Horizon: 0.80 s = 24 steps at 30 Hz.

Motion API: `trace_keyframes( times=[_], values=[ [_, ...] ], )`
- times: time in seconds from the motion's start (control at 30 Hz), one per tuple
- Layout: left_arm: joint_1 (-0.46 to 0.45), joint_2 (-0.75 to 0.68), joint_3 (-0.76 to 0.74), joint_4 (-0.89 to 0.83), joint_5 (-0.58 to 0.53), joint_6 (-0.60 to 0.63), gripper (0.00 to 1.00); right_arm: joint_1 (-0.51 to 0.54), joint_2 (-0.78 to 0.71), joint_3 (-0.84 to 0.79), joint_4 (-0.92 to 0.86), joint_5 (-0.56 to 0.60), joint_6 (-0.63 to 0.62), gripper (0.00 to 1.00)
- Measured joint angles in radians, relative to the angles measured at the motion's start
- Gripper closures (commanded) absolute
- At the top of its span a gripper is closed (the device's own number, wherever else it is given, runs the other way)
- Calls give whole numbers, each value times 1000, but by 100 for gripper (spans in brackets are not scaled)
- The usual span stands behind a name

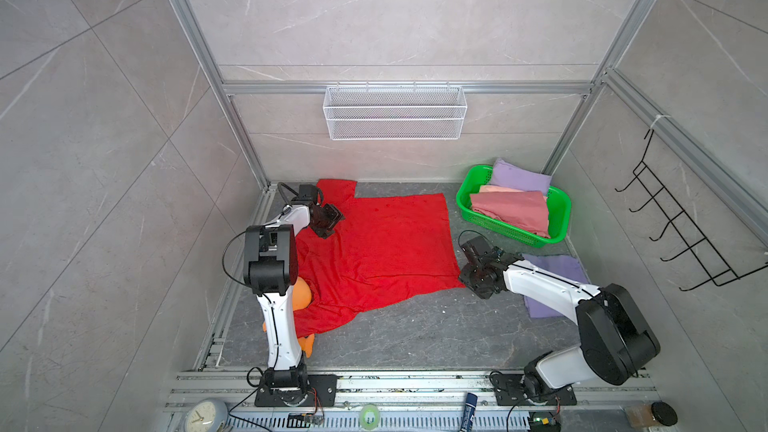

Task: Fold and stack the t-shirts
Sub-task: 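Press the shirt with the left gripper while the right gripper drags its edge outward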

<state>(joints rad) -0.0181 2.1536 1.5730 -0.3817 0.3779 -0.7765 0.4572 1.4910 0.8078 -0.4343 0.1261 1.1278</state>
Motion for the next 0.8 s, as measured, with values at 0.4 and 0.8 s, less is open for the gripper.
trace_keyframes(
  times=[0.4,0.8],
  values=[
    [0,0,0,0,10,0,34,-14,32,-34,121,-23,34,73],
    [1,0,0,0,18,0,35,-14,17,-35,69,-11,29,100]
  ],
)
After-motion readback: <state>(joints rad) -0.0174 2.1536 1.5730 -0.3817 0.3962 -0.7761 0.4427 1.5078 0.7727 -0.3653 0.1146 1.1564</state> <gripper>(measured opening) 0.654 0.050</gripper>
